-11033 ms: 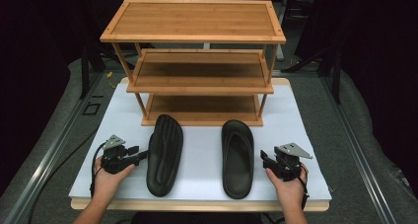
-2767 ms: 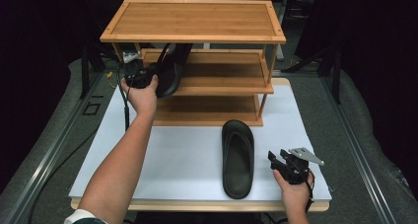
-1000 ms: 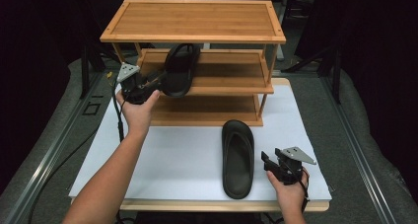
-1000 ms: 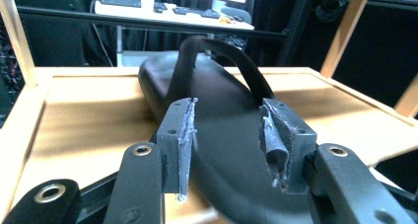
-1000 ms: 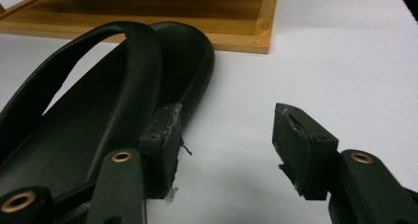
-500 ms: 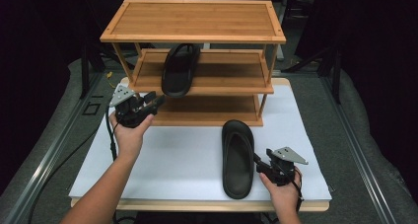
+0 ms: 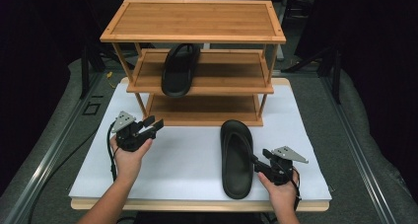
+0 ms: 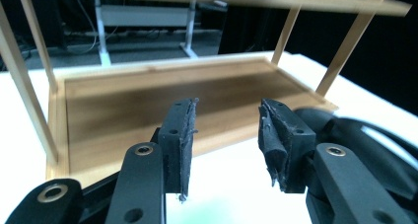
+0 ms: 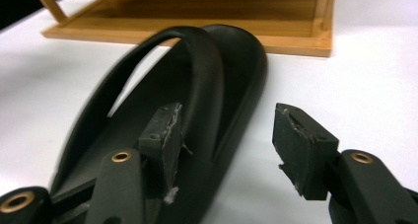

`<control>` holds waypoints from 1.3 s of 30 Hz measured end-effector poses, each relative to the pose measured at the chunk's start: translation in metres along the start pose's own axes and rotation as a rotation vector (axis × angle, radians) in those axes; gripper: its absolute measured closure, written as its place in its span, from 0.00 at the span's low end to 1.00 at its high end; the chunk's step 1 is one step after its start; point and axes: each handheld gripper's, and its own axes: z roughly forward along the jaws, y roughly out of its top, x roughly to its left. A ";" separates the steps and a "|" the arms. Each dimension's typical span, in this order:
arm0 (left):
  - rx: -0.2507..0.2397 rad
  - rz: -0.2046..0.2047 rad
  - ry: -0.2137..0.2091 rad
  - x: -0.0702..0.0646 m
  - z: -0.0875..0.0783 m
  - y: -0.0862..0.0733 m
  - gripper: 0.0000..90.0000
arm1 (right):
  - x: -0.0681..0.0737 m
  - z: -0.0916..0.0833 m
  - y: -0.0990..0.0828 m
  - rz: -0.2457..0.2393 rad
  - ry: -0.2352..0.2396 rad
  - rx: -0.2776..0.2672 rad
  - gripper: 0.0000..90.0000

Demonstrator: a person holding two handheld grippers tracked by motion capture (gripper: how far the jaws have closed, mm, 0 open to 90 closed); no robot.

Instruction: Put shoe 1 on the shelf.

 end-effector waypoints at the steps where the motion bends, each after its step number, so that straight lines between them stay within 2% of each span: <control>1: 0.008 0.003 0.001 -0.001 0.001 -0.004 0.63 | 0.001 -0.001 0.000 -0.005 -0.014 -0.004 0.50; 3: 0.027 -0.003 0.001 -0.002 0.002 -0.013 0.63 | 0.005 -0.001 0.000 -0.021 0.010 -0.016 0.51; 7: 0.057 -0.032 -0.023 -0.004 0.006 -0.024 0.63 | 0.010 0.003 -0.001 -0.028 0.055 0.026 0.56; 9: 0.063 -0.031 -0.024 -0.004 0.007 -0.026 0.63 | 0.011 0.007 -0.002 -0.031 0.032 0.057 0.62; 12: 0.065 -0.030 -0.029 -0.004 0.008 -0.028 0.63 | 0.012 0.012 -0.005 -0.040 0.046 0.081 0.73; 13: 0.069 -0.028 -0.029 -0.005 0.009 -0.029 0.63 | 0.013 0.011 -0.005 -0.052 0.026 0.095 0.73; 17: 0.084 -0.021 -0.038 -0.006 0.012 -0.033 0.63 | 0.014 0.012 -0.005 -0.048 0.037 0.088 0.75; 20: 0.095 -0.019 -0.038 -0.007 0.014 -0.037 0.63 | 0.015 0.013 -0.005 -0.068 0.043 0.088 0.77; 21: 0.096 -0.020 -0.041 -0.007 0.014 -0.038 0.63 | 0.015 0.013 -0.004 -0.072 0.029 0.088 0.79; 25: 0.098 -0.024 -0.048 -0.008 0.016 -0.039 0.63 | 0.014 0.015 -0.003 -0.089 0.027 0.074 0.85; 30: 0.105 -0.026 -0.047 -0.007 0.017 -0.039 0.63 | 0.014 0.015 -0.003 -0.083 0.022 0.073 0.83; 33: 0.107 -0.019 -0.048 -0.006 0.017 -0.040 0.63 | 0.015 0.011 -0.004 -0.100 0.012 0.079 0.78; 35: 0.110 -0.018 -0.047 -0.005 0.017 -0.040 0.63 | 0.013 0.010 -0.005 -0.106 0.017 0.097 0.74; 37: 0.111 -0.021 -0.048 -0.004 0.017 -0.040 0.63 | 0.010 0.009 -0.008 -0.110 -0.008 0.116 0.71; 39: 0.102 -0.031 -0.053 -0.004 0.017 -0.039 0.63 | 0.006 0.008 -0.009 -0.090 0.015 0.114 0.70</control>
